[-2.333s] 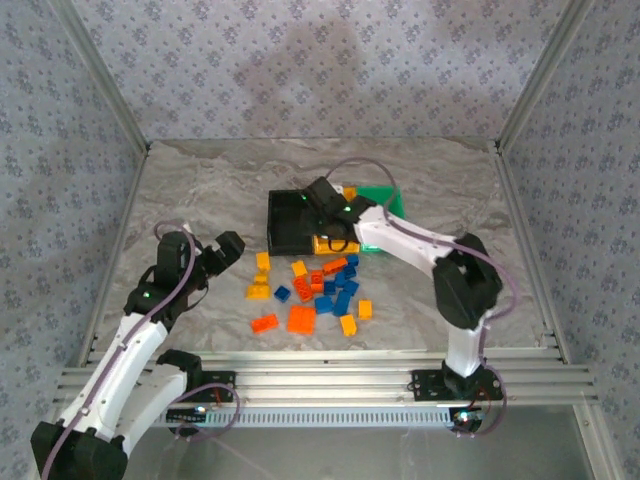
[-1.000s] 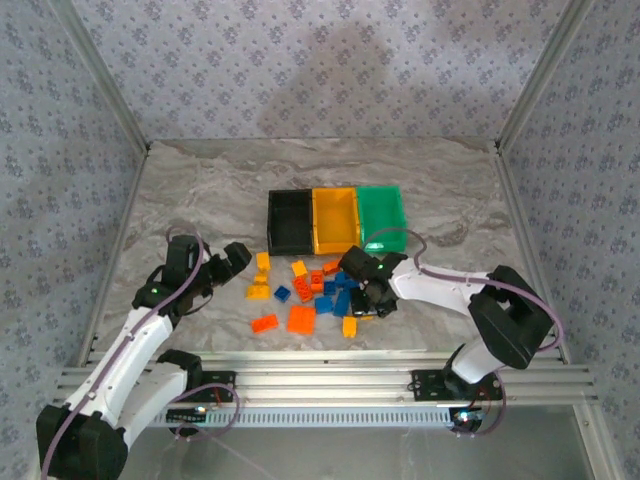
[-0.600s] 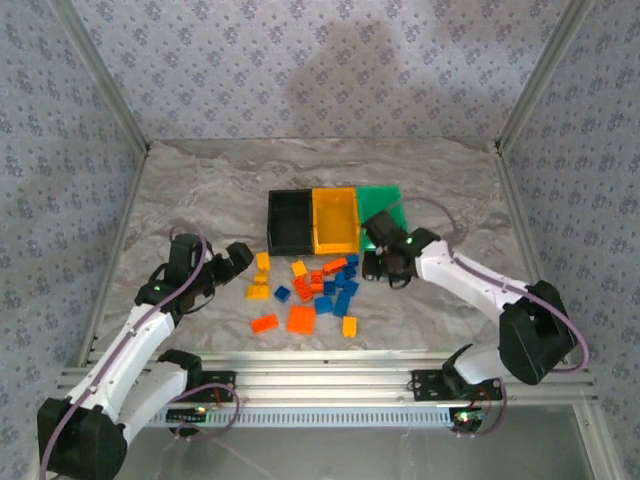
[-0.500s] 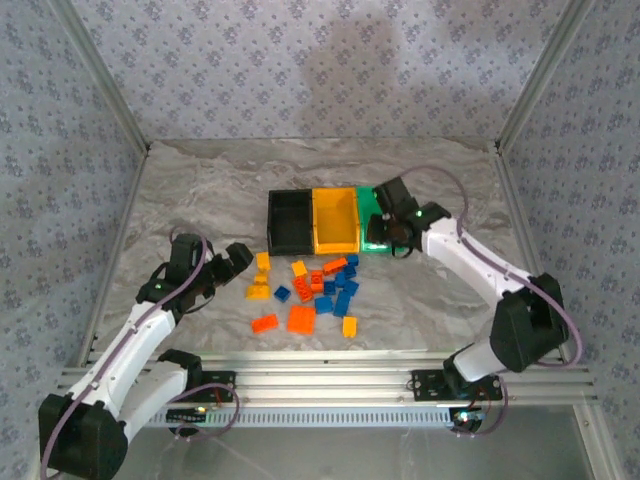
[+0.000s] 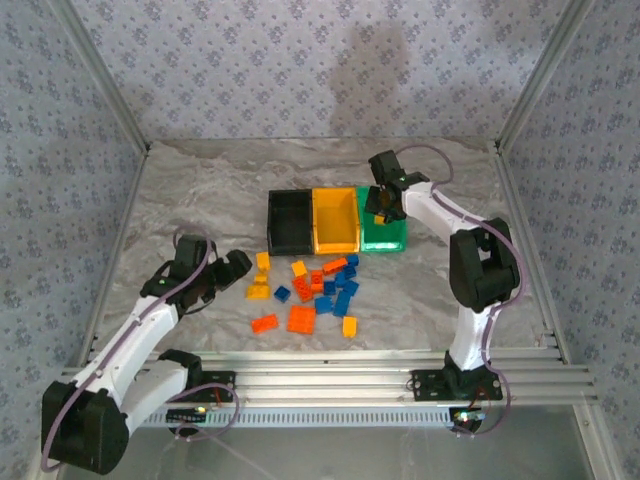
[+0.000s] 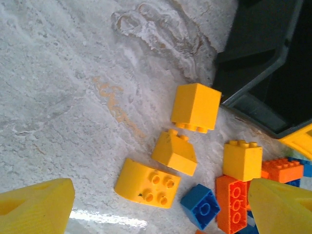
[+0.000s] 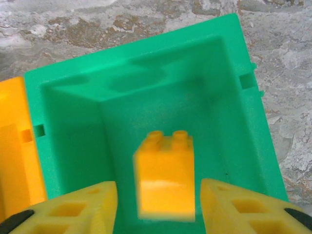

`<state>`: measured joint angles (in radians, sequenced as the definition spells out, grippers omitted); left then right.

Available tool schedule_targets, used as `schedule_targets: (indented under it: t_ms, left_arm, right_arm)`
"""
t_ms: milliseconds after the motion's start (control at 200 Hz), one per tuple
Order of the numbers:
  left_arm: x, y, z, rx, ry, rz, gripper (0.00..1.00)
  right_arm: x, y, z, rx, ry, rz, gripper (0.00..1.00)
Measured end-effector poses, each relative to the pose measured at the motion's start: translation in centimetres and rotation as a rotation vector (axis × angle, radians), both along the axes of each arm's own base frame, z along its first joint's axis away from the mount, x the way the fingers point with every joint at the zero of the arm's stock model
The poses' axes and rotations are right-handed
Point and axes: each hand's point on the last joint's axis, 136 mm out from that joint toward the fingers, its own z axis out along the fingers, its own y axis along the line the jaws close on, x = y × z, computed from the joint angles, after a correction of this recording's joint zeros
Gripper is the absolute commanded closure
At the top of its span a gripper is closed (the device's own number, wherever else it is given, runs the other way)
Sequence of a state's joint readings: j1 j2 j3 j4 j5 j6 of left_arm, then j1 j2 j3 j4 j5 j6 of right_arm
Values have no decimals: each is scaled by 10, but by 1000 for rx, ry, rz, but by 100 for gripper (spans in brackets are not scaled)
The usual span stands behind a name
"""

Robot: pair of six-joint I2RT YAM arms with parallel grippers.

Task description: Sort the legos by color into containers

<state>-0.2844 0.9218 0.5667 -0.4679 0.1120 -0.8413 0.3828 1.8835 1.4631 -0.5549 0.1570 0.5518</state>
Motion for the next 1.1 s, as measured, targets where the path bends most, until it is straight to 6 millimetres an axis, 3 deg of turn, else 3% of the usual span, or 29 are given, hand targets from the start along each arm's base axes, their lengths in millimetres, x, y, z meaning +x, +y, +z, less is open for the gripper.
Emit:
schedule_targets:
  t_ms: [210,415,615,815,974,1099]
  left_arm:
    - [0,-8,-15,58,47,-81,16]
    - [6,-43,-29,184,76,-256,20]
    - [22,-51,-57,342,122,-316,21]
    - [32,-54,-80,426,143,-352,31]
    - [33,-53,-82,451,145,-354,37]
    - [32,-50,-83,477,141,-350,50]
  right_arm:
    - [4,13,22,46,-71,22,42]
    - [-20,21,45,97,-123,58,42]
    - [-34,18,40,107,-110,58,41]
    - [-42,14,31,104,-92,52,41]
    - [-44,13,38,110,-106,50,41]
    - [-45,11,41,116,-112,43,41]
